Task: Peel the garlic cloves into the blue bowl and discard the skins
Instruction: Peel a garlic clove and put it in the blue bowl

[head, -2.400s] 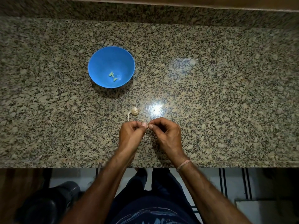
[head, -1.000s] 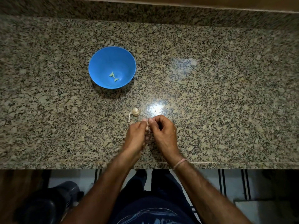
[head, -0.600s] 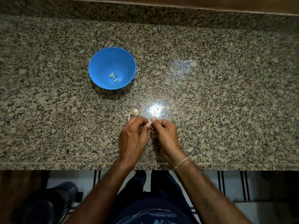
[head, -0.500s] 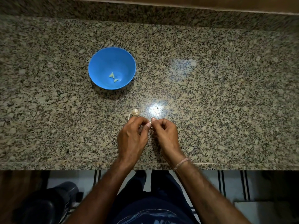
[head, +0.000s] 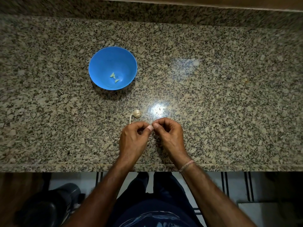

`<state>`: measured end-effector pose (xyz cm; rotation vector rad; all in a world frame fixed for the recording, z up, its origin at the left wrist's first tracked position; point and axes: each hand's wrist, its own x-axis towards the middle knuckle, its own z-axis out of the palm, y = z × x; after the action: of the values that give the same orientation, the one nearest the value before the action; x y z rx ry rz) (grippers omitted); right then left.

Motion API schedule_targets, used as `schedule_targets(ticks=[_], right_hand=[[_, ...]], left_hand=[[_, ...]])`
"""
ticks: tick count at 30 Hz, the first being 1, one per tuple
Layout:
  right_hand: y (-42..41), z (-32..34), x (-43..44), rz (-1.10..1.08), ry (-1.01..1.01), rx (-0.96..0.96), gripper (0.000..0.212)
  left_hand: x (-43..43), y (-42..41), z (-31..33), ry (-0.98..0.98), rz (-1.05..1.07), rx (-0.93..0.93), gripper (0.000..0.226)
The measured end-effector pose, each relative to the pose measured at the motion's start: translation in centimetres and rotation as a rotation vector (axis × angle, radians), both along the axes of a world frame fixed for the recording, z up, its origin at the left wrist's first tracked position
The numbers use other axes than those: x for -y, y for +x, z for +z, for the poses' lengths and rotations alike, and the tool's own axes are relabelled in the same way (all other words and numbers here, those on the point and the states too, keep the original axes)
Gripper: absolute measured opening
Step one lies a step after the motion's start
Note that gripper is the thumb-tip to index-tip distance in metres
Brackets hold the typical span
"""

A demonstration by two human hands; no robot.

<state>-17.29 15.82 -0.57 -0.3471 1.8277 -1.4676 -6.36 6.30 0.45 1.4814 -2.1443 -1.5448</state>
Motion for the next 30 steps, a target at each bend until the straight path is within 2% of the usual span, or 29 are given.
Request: schedule_targets(ticks=[4,7,10,12,15,17,22,30], right_hand=[[0.0,0.1,0.2,-0.026,0.006,0.103,0.004],[0.1,0.3,0.1,-0.033,-0.014,0.114,0.004],[0.1,0.3,0.1,-0.035,-0.039,0.133,0.006],[0.3,0.5,0.0,-0.057,-0.058,0.183,0.010],[0.7,0.9,0.0,-0.088,-0.112,0.284,0.015],[0.8,1.0,0.1,-0.109,-0.127,0.339,0.017],[0.2,1.0,-0.1,-0.173,-0.115,0.499,0.022],[-0.5,1.2,-0.4,-0.197,-0.063,0.541,0.020]], left_hand=[[0.1,0.2,0.0,0.174,0.032,-0.134,0.017],[0.0,0.0,0.2,0.261,0.057,-0.158,0.021],[-0.3,-0.4,0.4,0.368,0.168,-0.172,0.023],[-0.5,-0.6,0.5,0.277,0.137,-0.130,0.024],[-0.5,-0.7,0.1,-0.045,-0.024,0.011,0.023],[-0.6,-0.7,0.0,-0.167,-0.072,0.058,0.021],[-0.6,-0.5,-0.6,-0.197,-0.016,0.046,0.018],[-0.3,-0.3,-0.5,-0.296,0.021,0.100,0.005]])
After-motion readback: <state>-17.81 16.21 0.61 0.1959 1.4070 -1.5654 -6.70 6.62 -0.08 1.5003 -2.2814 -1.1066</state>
